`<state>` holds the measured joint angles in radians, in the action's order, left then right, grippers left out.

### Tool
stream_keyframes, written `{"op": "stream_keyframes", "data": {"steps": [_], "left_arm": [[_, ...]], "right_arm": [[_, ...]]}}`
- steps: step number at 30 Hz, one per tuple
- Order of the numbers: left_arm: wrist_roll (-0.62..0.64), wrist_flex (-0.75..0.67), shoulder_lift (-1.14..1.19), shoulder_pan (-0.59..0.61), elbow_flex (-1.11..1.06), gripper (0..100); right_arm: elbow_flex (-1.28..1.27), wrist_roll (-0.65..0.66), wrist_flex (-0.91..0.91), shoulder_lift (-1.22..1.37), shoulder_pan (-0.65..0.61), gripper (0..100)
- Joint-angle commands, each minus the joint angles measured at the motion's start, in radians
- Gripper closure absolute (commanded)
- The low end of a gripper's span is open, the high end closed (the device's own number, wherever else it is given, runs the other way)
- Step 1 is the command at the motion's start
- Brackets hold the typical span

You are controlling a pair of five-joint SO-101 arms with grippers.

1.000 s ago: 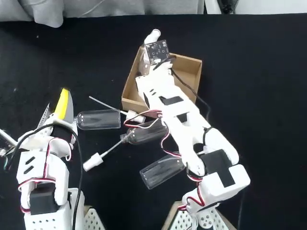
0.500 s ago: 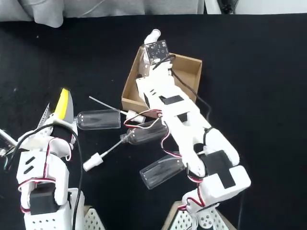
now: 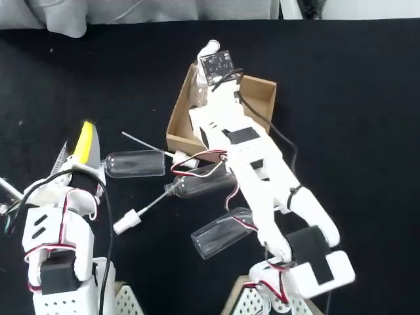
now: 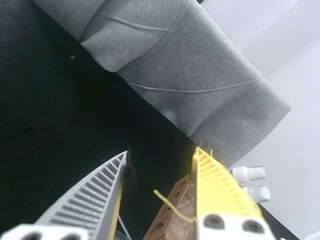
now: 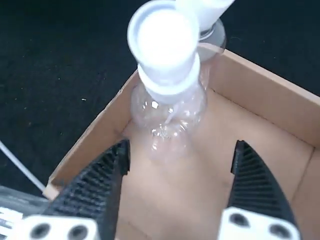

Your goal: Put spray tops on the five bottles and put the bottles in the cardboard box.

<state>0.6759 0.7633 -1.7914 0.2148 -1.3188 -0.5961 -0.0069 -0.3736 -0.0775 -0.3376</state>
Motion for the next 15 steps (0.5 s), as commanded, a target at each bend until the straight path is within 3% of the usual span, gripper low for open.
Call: {"op": "stream_keyframes", "data": {"steps": [1, 15], "left_arm": [[-0.003, -0.025, -0.012, 0.042, 0.016, 80], [-0.002, -0.051, -0.012, 0.044, -0.005, 80]], "right_arm": [[0.021, -0.008, -0.068, -0.104, 0.023, 72.1], [0.021, -0.003, -0.245, -0.208, 0.023, 72.0]]}}
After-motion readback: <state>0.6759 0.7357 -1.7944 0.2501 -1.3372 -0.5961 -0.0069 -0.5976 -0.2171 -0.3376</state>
